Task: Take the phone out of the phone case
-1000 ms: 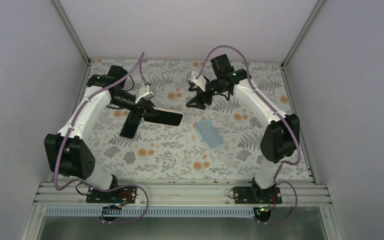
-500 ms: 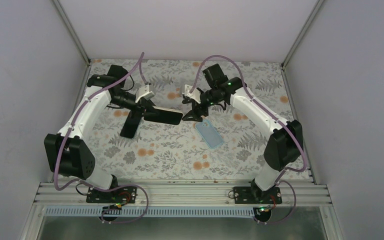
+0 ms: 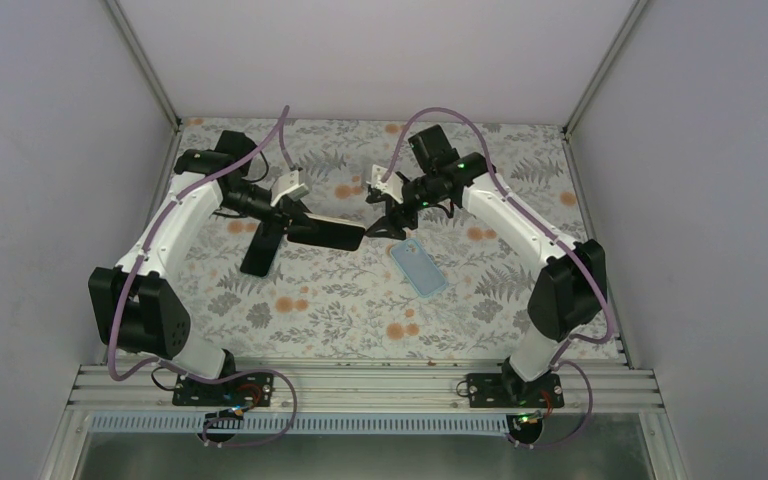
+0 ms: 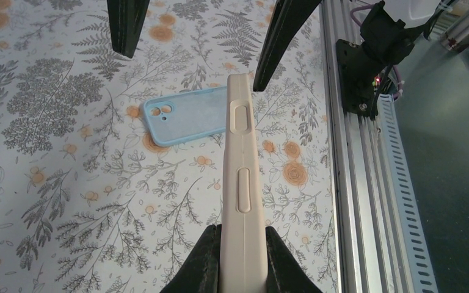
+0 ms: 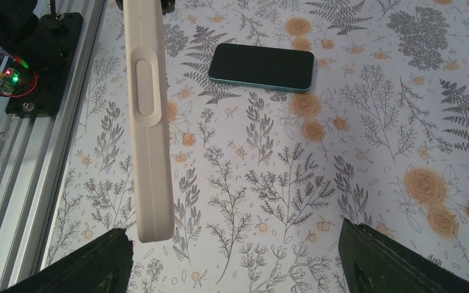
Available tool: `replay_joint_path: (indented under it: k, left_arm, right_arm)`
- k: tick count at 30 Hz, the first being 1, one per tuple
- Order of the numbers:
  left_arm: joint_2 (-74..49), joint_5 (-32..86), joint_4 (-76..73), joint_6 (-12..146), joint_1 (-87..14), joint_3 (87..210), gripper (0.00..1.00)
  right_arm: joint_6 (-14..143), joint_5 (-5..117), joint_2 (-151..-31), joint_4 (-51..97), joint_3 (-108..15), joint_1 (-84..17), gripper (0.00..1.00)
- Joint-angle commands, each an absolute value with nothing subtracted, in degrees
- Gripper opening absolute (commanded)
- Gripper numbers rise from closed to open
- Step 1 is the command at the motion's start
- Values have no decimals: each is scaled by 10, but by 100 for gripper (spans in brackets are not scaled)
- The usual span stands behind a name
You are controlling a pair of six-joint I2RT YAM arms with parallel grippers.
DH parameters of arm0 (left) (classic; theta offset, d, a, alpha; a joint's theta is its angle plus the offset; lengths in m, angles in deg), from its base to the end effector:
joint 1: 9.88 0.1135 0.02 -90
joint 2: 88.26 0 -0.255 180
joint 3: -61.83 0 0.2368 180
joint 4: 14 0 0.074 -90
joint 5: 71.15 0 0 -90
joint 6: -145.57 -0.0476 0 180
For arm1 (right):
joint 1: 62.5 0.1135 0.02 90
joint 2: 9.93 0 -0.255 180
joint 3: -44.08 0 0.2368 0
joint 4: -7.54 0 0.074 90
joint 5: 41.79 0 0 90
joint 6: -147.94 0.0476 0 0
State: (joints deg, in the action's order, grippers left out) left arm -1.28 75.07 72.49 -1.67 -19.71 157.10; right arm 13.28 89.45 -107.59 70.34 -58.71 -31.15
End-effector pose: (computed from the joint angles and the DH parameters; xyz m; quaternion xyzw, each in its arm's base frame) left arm 0.2508 -0.0836 0.3039 0.5251 0.7046 -0.3927 0.2714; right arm 0.2813 0.2081 0.2946 -0.6308 0.6480 0.3058 0.2980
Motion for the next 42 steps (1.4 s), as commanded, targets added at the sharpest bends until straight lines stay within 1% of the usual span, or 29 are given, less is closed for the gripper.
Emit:
replay_joint_path:
  k: [1,8,42]
  left_arm:
    - [-28,787,726,-27,-198,1576,2]
    - [-31,784,740,-37,-199,1581,2]
    - [-30,806,780,-80,-199,1577,2]
  right_arm:
    - [146,894,-1081,687,-606,-317,86]
    - [147,874,-1096,678,-618,-323,85]
    - [138,883,-1133,685,-674,-354,83]
